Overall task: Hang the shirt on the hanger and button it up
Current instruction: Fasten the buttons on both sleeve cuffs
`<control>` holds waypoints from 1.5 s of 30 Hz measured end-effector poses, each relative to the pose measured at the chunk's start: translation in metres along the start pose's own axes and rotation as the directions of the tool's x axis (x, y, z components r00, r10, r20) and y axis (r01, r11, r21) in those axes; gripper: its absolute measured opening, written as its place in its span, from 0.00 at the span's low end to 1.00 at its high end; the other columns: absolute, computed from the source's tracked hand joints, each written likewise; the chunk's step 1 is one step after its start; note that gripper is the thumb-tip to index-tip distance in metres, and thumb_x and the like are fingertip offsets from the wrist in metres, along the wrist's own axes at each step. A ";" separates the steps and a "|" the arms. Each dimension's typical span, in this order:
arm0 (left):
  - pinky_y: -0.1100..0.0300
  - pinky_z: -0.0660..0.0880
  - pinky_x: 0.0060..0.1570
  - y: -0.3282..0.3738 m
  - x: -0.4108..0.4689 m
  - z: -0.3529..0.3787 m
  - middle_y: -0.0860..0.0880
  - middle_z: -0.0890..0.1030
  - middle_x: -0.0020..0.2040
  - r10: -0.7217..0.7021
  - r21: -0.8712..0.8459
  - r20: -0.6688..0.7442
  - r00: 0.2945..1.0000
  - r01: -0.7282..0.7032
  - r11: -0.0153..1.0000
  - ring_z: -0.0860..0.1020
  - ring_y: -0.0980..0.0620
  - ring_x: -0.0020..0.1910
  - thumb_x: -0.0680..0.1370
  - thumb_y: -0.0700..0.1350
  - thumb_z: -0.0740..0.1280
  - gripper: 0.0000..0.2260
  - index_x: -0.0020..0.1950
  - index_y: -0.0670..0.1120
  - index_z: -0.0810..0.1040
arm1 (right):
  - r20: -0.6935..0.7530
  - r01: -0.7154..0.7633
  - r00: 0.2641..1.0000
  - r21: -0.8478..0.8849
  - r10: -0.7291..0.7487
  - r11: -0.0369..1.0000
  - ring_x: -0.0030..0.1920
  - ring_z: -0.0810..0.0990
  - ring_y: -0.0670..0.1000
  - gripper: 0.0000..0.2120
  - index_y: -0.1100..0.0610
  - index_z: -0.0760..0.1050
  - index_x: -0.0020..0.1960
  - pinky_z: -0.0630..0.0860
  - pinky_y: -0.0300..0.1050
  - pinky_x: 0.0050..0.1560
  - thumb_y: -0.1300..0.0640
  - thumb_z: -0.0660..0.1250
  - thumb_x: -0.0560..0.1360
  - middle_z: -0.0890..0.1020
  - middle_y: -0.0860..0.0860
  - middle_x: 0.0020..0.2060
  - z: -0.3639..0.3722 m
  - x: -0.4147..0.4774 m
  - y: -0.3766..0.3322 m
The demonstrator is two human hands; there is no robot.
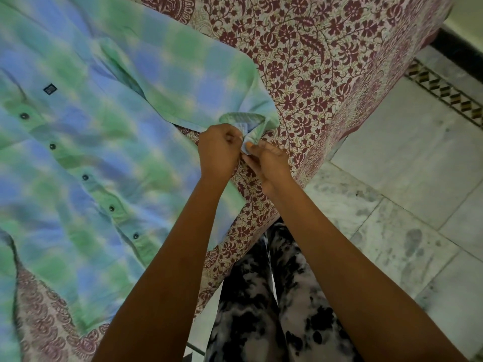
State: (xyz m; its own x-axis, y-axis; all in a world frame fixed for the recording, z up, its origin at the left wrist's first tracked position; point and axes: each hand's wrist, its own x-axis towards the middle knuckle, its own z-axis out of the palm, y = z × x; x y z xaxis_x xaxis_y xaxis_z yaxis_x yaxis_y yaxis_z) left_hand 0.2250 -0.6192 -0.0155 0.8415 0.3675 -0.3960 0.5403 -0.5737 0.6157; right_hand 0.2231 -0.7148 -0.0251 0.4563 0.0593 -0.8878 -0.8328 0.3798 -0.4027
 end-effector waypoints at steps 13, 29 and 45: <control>0.59 0.78 0.40 -0.002 0.021 -0.008 0.48 0.80 0.35 -0.013 -0.127 0.220 0.975 0.042 0.991 0.81 0.49 0.38 0.70 0.35 0.67 0.06 0.43 0.42 0.81 | -0.032 0.072 0.997 -0.002 -0.072 0.997 0.29 0.79 0.41 0.07 0.58 0.77 0.38 0.78 0.31 0.34 0.66 0.66 0.73 0.81 0.48 0.29 -0.001 0.004 -0.007; 0.50 0.80 0.51 -0.001 0.001 0.002 0.46 0.80 0.36 -0.247 -0.504 0.283 0.927 0.363 0.784 0.81 0.46 0.42 0.74 0.36 0.67 0.05 0.39 0.43 0.80 | 0.006 0.550 0.710 -0.629 -0.704 0.549 0.34 0.79 0.43 0.04 0.63 0.78 0.45 0.77 0.33 0.38 0.63 0.69 0.72 0.81 0.53 0.37 0.000 0.010 0.026; 0.50 0.78 0.45 -0.013 -0.008 0.014 0.42 0.80 0.39 -0.185 -0.523 0.061 0.981 0.189 0.831 0.76 0.52 0.39 0.75 0.39 0.65 0.07 0.39 0.50 0.76 | -0.079 0.399 0.889 -0.346 -0.451 0.849 0.35 0.78 0.46 0.04 0.59 0.78 0.40 0.77 0.39 0.42 0.65 0.68 0.72 0.80 0.50 0.34 0.006 0.001 0.014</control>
State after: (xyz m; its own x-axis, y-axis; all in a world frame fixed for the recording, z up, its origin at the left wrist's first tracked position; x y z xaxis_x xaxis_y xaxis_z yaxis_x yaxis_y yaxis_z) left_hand 0.2118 -0.6248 -0.0296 0.7255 0.4215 -0.5441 0.6087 -0.0239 0.7931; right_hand 0.2134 -0.7035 -0.0303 0.7563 -0.1915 -0.6256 -0.6332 0.0263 -0.7735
